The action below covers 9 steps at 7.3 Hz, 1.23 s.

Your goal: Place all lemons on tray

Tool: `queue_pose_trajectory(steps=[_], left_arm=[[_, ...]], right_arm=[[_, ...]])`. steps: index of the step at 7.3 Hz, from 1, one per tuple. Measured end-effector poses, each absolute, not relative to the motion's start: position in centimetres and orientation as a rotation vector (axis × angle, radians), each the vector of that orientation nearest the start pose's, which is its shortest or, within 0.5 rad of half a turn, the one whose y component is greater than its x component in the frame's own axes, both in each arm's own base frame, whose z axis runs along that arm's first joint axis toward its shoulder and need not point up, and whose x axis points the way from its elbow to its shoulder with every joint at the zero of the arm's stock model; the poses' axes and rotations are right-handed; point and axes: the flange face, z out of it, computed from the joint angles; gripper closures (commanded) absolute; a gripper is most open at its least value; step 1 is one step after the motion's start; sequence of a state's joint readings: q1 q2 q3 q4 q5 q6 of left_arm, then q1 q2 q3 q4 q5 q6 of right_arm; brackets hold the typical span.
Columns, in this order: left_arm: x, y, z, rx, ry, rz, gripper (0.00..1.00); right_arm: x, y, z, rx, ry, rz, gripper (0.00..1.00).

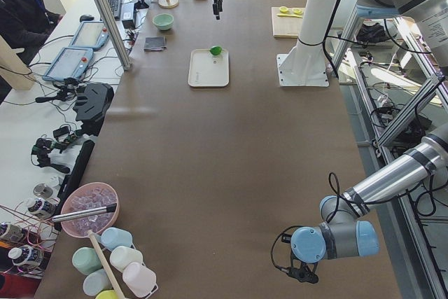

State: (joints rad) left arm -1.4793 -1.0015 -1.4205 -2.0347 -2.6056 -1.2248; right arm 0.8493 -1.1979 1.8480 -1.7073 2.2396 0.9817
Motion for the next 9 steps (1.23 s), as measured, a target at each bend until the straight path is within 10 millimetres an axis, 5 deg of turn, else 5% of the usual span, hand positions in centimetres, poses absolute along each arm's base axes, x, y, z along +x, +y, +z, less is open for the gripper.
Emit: queue_pose_trajectory(steps=[3,4,6,8,9], left_arm=[[-3.7,-14.1,87.1,-0.912,0.734,-1.198,0.03],[-3.6,-13.8,87.5,-0.935,0.746,-1.203,0.11],[-3.4,-14.6,88.3,-0.967,0.771,-1.209,0.43],[-3.3,-15.8,88.6,-0.975,0.785,-1.211,1.0],[-3.3,-16.2,88.4,-0.978,0.798,-1.209,1.0]], right_arm=[[-34.1,-48.9,34.3,-0.172,-0.797,0.068,0.0],[-34.2,-48.9,34.3,-0.172,-0.796,0.067,0.0],[-34.2,-48.8,34.3,-0.173,-0.796,0.067,0.0],[-34.2,-48.8,34.3,-0.173,-0.797,0.066,0.0],[-34.2,-48.8,34.2,-0.172,-0.798,0.065,0.0]])
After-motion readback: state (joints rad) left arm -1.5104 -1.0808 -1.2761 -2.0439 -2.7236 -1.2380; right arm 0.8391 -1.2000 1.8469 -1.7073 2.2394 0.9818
